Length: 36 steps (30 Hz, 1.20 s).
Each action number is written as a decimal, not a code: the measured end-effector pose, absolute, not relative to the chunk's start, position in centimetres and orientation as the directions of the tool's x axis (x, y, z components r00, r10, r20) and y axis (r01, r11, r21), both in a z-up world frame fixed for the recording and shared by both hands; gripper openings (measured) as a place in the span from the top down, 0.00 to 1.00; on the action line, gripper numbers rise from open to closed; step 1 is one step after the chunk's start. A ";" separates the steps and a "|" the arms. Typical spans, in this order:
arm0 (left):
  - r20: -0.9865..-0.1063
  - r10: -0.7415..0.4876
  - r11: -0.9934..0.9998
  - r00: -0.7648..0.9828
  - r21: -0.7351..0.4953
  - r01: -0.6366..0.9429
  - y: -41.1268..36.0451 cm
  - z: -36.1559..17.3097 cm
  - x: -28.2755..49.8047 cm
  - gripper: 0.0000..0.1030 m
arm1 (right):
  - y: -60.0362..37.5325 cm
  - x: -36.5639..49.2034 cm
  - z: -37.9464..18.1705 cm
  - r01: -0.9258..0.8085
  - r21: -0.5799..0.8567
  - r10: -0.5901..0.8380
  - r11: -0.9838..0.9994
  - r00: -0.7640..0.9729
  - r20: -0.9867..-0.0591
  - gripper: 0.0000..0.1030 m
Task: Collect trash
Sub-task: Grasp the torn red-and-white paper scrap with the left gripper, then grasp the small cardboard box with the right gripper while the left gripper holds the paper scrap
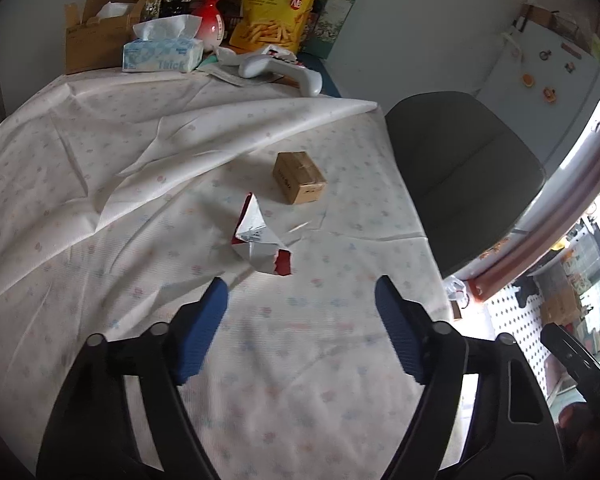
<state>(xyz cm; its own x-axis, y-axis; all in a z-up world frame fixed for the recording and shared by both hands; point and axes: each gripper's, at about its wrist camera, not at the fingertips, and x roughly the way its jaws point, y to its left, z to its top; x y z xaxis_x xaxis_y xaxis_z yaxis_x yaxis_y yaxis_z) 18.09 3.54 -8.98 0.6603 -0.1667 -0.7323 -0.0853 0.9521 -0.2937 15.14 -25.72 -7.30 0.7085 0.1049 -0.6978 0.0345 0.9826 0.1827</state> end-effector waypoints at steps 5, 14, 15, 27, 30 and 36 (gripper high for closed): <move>-0.750 -0.150 0.952 0.644 -0.285 -0.110 3.5 -10.5 19.0 0.45 | -24.3 15.4 -7.5 0.005 0.163 0.113 0.987 0.700 -0.706 0.14; -0.742 -0.116 0.945 0.661 -0.287 -0.156 3.5 -10.9 19.8 0.58 | -23.7 15.5 -8.0 -0.002 0.156 0.114 0.988 0.689 -0.715 0.14; -0.745 -0.105 0.946 0.658 -0.279 -0.164 3.5 -11.0 19.9 0.61 | -23.7 15.5 -8.0 -0.002 0.155 0.114 0.988 0.690 -0.715 0.14; -0.730 -0.060 0.946 0.681 -0.259 -0.194 4.1 -10.9 19.6 0.80 | -23.1 15.7 -7.8 -0.025 0.160 0.133 0.987 0.693 -0.708 0.14; -0.715 -0.054 0.948 0.697 -0.257 -0.190 4.7 -9.9 19.0 0.80 | -21.7 16.4 -7.6 -0.063 0.158 0.157 0.985 0.691 -0.705 0.15; -0.695 -0.017 0.941 0.719 -0.254 -0.223 7.5 -8.3 18.0 0.80 | -17.5 18.8 -7.3 -0.182 0.128 0.219 0.975 0.674 -0.706 0.20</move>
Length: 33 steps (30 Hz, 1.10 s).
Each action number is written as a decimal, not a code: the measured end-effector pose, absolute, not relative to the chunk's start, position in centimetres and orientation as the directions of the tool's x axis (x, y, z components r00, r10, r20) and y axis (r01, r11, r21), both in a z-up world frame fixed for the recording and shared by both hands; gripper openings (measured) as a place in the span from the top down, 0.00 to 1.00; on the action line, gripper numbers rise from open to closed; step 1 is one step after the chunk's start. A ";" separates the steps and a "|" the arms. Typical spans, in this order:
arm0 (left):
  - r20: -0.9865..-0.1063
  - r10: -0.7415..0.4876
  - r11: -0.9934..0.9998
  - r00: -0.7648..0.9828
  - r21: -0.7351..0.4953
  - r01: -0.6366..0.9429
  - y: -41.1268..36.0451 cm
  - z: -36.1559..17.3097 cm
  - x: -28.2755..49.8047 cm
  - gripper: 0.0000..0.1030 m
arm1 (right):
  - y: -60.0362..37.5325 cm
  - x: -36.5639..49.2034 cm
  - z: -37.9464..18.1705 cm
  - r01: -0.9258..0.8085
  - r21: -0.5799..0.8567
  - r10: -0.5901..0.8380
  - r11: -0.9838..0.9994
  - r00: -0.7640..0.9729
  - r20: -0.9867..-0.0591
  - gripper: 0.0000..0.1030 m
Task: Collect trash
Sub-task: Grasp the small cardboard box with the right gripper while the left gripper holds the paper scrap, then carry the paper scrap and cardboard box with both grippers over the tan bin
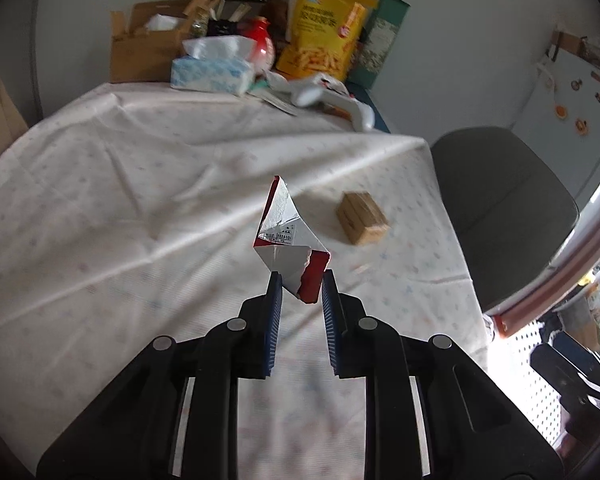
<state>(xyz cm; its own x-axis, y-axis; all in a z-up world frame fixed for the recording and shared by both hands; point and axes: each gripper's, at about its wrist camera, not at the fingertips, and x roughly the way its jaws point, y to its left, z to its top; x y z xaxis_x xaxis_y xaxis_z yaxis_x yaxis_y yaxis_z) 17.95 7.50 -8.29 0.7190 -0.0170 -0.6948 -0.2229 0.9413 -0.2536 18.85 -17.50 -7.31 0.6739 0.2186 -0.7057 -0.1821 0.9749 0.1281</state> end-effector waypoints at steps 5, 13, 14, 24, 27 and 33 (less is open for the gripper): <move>-0.697 0.024 0.930 0.716 -0.248 -0.273 10.7 -8.1 17.3 0.80 | -12.8 21.3 -7.5 -0.296 0.104 0.279 0.950 0.644 -0.712 0.29; -0.703 0.045 0.925 0.710 -0.240 -0.296 13.2 -8.4 17.0 0.80 | -7.3 25.3 -8.9 -0.382 0.067 0.304 0.922 0.606 -0.735 0.38; -0.704 0.045 0.924 0.709 -0.241 -0.298 13.5 -8.4 17.0 0.80 | -7.1 25.7 -9.1 -0.386 0.066 0.305 0.920 0.601 -0.739 0.38; -0.724 0.043 0.910 0.689 -0.256 -0.326 15.0 -9.6 16.7 0.80 | -3.5 31.0 -11.4 -0.394 0.027 0.268 0.919 0.570 -0.777 0.38; -0.728 0.043 0.907 0.684 -0.260 -0.332 15.2 -9.8 16.6 0.80 | -2.5 32.2 -12.5 -0.405 0.017 0.260 0.914 0.554 -0.790 0.59; -0.730 0.033 0.914 0.683 -0.254 -0.316 14.8 -9.4 16.2 0.80 | -3.2 31.2 -12.1 -0.447 0.053 0.315 0.893 0.536 -0.783 0.70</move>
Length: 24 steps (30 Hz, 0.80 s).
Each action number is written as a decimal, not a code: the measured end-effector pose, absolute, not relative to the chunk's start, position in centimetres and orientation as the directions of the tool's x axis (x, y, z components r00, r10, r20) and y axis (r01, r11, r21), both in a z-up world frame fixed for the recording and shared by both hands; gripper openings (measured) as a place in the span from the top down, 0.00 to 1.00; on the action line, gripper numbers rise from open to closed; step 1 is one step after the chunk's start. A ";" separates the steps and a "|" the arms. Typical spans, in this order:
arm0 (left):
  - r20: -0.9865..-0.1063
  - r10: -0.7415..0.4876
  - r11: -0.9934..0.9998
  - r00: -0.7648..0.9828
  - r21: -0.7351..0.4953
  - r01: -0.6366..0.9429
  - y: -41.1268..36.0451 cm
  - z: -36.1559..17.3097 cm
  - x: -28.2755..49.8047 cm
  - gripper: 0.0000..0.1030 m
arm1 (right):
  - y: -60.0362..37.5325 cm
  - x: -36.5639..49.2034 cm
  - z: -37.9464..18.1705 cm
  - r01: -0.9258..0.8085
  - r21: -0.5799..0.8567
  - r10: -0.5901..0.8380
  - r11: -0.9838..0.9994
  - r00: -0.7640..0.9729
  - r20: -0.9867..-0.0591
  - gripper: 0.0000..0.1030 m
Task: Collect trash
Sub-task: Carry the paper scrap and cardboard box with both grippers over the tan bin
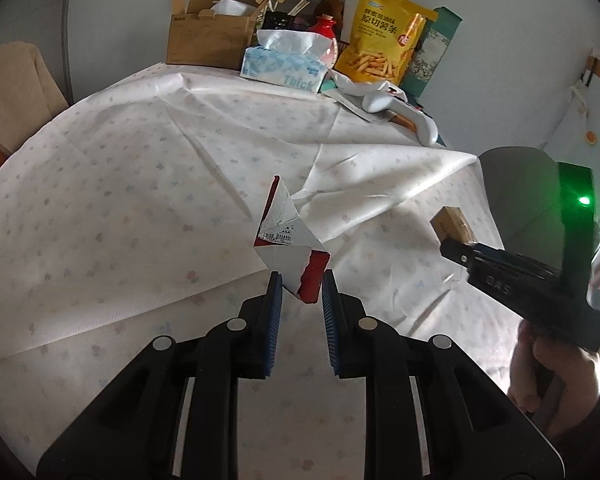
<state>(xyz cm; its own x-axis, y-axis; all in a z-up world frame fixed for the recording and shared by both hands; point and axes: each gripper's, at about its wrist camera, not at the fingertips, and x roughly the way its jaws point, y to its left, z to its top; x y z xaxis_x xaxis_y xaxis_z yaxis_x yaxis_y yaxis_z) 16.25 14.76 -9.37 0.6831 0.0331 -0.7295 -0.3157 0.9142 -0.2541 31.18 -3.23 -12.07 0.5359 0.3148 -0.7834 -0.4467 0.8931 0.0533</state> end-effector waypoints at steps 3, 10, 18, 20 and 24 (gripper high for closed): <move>-0.726 0.013 0.915 0.688 -0.269 -0.301 14.1 -8.8 15.9 0.80 | -4.9 29.4 -11.0 -0.431 0.089 0.336 0.898 0.540 -0.772 0.70; -0.700 -0.060 0.931 0.711 -0.297 -0.213 10.6 -7.2 15.5 0.80 | -9.8 24.5 -9.2 -0.387 0.142 0.352 0.911 0.551 -0.757 0.70; -0.673 -0.160 0.942 0.722 -0.323 -0.093 5.1 -5.6 15.4 0.80 | -17.2 20.1 -7.7 -0.282 0.190 0.326 0.941 0.592 -0.737 0.70; -0.670 -0.184 0.944 0.719 -0.325 -0.062 3.5 -5.4 15.4 0.80 | -19.0 19.2 -7.4 -0.253 0.196 0.313 0.947 0.603 -0.734 0.70; -0.669 -0.243 0.942 0.703 -0.334 0.008 0.0 -5.5 15.5 0.80 | -23.1 17.4 -7.1 -0.178 0.196 0.265 0.964 0.631 -0.729 0.70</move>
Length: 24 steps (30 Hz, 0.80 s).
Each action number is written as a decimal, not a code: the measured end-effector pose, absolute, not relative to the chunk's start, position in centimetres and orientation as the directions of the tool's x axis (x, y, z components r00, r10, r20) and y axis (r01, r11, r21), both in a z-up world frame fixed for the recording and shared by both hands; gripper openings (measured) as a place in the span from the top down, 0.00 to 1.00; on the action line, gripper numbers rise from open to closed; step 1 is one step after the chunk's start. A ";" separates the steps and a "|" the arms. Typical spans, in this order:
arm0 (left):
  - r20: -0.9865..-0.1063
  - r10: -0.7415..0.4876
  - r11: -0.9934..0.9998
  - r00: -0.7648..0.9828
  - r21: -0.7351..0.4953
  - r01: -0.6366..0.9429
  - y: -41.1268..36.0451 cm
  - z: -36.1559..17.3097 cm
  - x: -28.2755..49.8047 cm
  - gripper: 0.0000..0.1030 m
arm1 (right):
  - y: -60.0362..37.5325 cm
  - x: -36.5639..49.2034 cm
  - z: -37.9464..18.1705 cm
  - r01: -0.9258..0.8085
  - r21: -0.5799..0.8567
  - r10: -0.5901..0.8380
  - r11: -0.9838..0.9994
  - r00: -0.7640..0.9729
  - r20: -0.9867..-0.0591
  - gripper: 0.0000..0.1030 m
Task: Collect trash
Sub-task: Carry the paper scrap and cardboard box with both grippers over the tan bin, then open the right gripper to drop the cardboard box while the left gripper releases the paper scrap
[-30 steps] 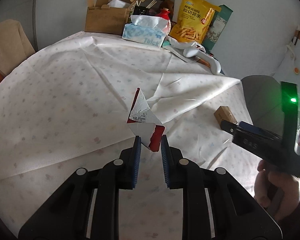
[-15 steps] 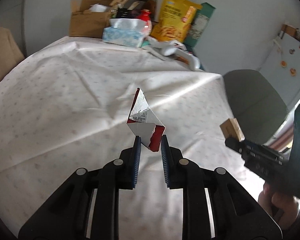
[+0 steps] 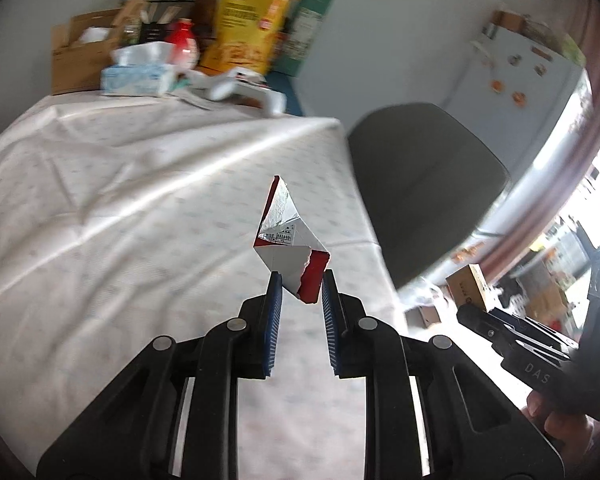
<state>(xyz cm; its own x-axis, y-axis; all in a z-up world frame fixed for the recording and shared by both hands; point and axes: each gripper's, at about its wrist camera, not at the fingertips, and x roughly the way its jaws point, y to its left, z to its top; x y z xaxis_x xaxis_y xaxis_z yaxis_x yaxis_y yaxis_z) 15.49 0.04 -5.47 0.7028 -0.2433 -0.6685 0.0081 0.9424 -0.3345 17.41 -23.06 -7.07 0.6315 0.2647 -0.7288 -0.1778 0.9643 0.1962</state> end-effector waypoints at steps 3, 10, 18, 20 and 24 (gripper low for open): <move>-0.671 -0.284 0.939 0.685 -0.338 0.058 -2.6 -5.6 15.6 0.80 | -25.7 16.4 -7.1 -0.126 0.192 0.227 0.973 0.643 -0.732 0.70; -0.685 -0.364 0.927 0.631 -0.333 0.173 -8.8 -6.2 16.0 0.80 | -32.5 14.2 -8.5 0.014 0.178 0.127 0.984 0.642 -0.756 0.69; -0.715 -0.440 0.896 0.543 -0.312 0.315 -16.6 -7.8 16.1 0.80 | -39.5 11.2 -10.8 0.176 0.182 0.038 0.967 0.609 -0.792 0.69; -0.723 -0.452 0.888 0.523 -0.310 0.339 -18.2 -8.2 16.0 0.80 | -40.8 10.4 -11.3 0.205 0.177 0.020 0.963 0.598 -0.801 0.69; -0.739 -0.477 0.868 0.475 -0.312 0.385 -21.3 -9.2 15.9 0.80 | -43.6 9.1 -12.9 0.266 0.165 -0.017 0.950 0.571 -0.821 0.69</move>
<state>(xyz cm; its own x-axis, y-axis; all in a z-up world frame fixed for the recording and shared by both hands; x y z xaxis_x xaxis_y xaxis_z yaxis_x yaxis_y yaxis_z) 15.90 -21.34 -9.18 0.4754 -0.4766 -0.7394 0.3854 0.8684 -0.3120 9.10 -43.56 -12.95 0.5712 -0.0172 -0.8206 0.2661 0.9497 0.1653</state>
